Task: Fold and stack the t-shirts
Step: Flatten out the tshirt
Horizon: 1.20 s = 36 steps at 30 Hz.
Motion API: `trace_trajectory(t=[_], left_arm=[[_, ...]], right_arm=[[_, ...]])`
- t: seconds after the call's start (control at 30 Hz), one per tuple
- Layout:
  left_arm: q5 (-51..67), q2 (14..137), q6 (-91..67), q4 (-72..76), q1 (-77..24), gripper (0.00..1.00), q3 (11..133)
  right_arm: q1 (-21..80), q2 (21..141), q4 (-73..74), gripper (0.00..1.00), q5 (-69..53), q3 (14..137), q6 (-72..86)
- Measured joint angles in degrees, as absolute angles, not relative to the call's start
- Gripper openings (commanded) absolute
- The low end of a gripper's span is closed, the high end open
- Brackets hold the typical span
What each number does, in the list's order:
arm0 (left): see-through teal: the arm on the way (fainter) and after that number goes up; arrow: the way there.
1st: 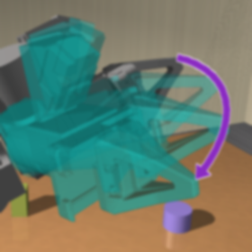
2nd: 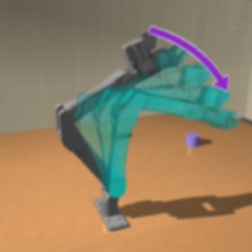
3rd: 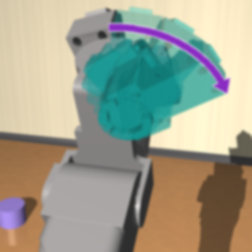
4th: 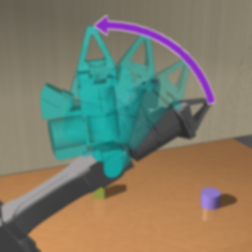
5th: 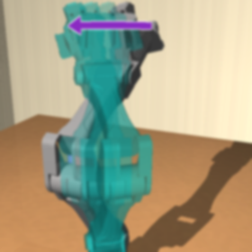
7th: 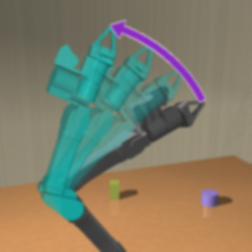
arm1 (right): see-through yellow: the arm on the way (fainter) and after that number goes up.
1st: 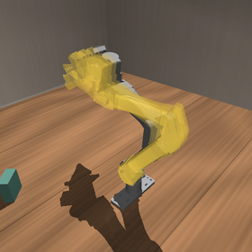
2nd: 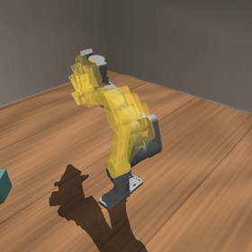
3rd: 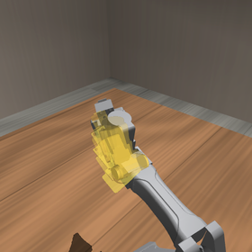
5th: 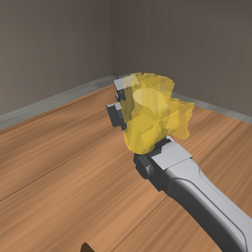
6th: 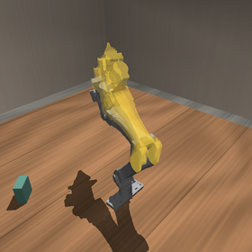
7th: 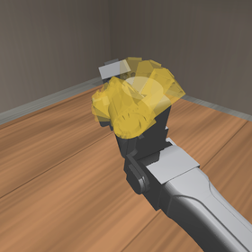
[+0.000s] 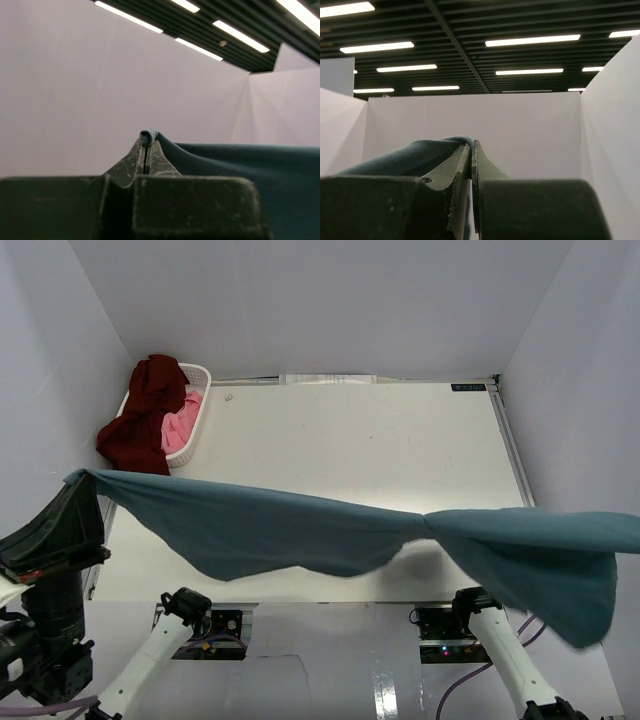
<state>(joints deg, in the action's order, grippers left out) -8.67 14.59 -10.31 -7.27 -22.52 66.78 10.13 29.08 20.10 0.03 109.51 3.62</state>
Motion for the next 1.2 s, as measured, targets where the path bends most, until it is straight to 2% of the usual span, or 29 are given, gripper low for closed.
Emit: trace_trajectory(t=[0.2,0.4,0.57,0.7,0.77,0.9,0.97,1.03,1.13,1.2], left_arm=[[-17.47,12.99,-4.8,-4.51,-40.36,0.0,65.49],[-24.25,16.34,-0.91,-5.78,-44.62,0.0,63.35],[-29.76,28.71,3.05,-4.43,-46.74,0.0,65.3],[-31.57,44.8,7.99,-0.21,-46.87,0.0,67.94],[-28.01,53.25,8.08,-0.32,-43.27,0.0,71.53],[-9.1,72.58,-0.95,-5.02,-17.93,0.0,85.41],[-5.67,80.03,-4.05,-6.68,-11.0,0.0,90.08],[-1.54,86.72,-6.7,-10.28,-7.77,0.0,96.53],[5.54,100.07,-10.59,-15.84,-4.47,0.0,116.07],[8.49,104.86,-12.32,-16.8,-3.16,0.0,124.27]], right_arm=[[16.08,29.3,20.14,0.08,3.92,107.85,2.63],[16.21,35.68,22.7,0.08,4.32,101.82,2.9],[16.23,45.08,23.18,0.08,4.6,97.17,3.9],[16.23,54.89,22.37,0.08,4.8,95.7,4.05],[16.23,60.49,22.37,0.08,4.75,96.82,4.01],[16.08,72.34,22.48,0.08,3.31,104.25,3.99],[15.81,77.82,24.01,0.08,2.48,110.91,3.62],[15.05,83.83,24.97,0.08,0.84,120.18,3.27],[11.86,92.05,24.45,0.08,-3.03,135.44,3.75],[9.96,92.25,22.02,0.08,-4.84,136.22,3.9]])
